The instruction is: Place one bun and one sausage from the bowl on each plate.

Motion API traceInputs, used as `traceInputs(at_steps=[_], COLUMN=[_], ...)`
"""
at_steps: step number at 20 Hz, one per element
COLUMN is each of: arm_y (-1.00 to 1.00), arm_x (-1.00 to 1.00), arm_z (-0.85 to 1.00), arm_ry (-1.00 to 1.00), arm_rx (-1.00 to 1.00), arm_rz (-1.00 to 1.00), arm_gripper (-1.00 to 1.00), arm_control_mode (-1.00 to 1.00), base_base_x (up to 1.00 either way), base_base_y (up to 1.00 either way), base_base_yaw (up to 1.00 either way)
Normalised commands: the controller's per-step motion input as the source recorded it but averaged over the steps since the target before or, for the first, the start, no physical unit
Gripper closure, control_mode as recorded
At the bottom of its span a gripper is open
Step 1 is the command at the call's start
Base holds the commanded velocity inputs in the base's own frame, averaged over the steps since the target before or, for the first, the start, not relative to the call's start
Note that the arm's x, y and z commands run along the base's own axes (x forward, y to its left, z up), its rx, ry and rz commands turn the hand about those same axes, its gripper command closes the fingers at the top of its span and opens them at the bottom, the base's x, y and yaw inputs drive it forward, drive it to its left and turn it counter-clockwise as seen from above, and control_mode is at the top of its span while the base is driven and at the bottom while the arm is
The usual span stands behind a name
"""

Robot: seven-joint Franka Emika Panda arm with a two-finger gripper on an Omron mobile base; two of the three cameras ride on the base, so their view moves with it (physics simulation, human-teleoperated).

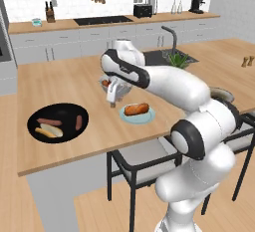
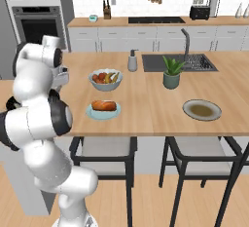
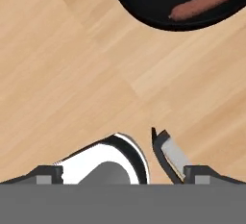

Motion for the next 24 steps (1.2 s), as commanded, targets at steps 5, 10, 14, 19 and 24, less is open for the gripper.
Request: traceInputs(at_steps=[5, 10, 14, 19, 24], arm_y=[-0.20, -0.08, 0.09, 0.00, 0.00], arm_x=[-1.00, -0.82, -0.12, 0.00, 0.00], arm_z=[0.00, 0.00, 0.00, 0.00, 0.00], arm_ry=[-0.02, -0.20, -0.04, 0.00, 0.00], arm_rx=[0.00, -0.05, 0.00, 0.00, 0.00], arm_rz=[-0.42, -0.35, -0.05, 0.00, 0.00], arm_gripper=[-1.00, -1.00, -1.00, -1.00, -1.00], arm_control_mode=[-1.00, -1.00, 1.00, 1.00, 1.00], base_base_x=[0.00, 0.00, -0.30, -0.02, 0.58], base_base_y=[0.00, 0.00, 0.71, 1.00, 0.79], base_base_yaw=[0.00, 0.00, -0.14, -0.17, -0.05])
